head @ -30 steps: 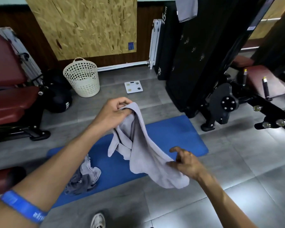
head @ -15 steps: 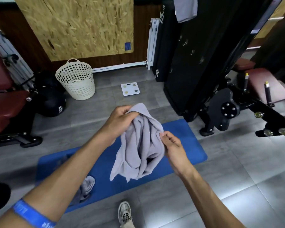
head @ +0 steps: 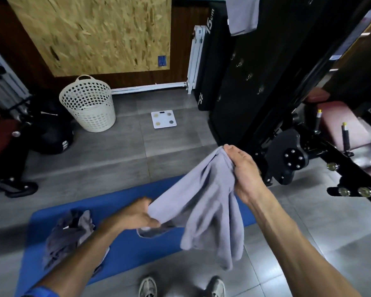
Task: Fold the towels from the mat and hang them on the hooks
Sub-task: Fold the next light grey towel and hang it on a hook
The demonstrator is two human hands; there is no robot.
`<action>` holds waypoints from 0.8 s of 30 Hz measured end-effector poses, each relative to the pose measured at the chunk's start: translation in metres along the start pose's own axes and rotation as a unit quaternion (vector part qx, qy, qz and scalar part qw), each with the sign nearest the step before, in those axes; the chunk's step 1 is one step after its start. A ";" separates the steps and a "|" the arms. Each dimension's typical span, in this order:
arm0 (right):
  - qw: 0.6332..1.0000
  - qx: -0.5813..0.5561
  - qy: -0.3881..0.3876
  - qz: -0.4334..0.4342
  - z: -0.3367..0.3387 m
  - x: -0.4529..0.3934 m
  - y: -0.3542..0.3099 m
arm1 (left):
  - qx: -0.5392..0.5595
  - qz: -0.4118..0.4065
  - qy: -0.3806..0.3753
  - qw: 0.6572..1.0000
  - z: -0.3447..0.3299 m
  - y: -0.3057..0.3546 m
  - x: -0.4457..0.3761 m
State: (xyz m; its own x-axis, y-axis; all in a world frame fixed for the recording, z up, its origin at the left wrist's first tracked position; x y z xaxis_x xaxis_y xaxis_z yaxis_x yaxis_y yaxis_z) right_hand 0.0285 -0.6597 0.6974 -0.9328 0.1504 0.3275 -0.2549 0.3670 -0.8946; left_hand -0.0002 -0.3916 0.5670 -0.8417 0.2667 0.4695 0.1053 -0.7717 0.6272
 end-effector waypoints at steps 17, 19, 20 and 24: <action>0.983 0.181 0.042 0.006 0.184 -0.122 -0.016 | 0.252 0.112 0.311 0.910 -0.031 0.090 -0.017; 0.976 0.211 0.052 0.030 0.190 -0.121 -0.009 | 0.327 0.086 0.252 0.907 -0.030 0.133 -0.009; 0.972 0.224 0.056 0.038 0.192 -0.119 -0.005 | 0.364 0.064 0.225 0.902 -0.029 0.153 -0.006; 0.945 0.304 0.082 0.087 0.194 -0.101 0.021 | 0.524 0.005 0.234 0.819 -0.023 0.225 0.006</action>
State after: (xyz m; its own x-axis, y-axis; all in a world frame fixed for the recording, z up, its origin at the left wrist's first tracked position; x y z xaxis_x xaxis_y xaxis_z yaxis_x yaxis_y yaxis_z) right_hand 0.0681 -0.8450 0.5864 -0.9346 0.3185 0.1584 -0.2479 -0.2638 -0.9322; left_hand 0.0068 -0.5767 0.6966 -0.9229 -0.1762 0.3423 0.3041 0.2115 0.9289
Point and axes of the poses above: each hand's wrist, its own x-axis away from the middle knuckle, its own z-axis out of the back of the hand, y = z × x, the point moved 1 cm from there along -x, towards the middle knuckle, and after that the axes turned 9 degrees about y, right-handed, at the moved point
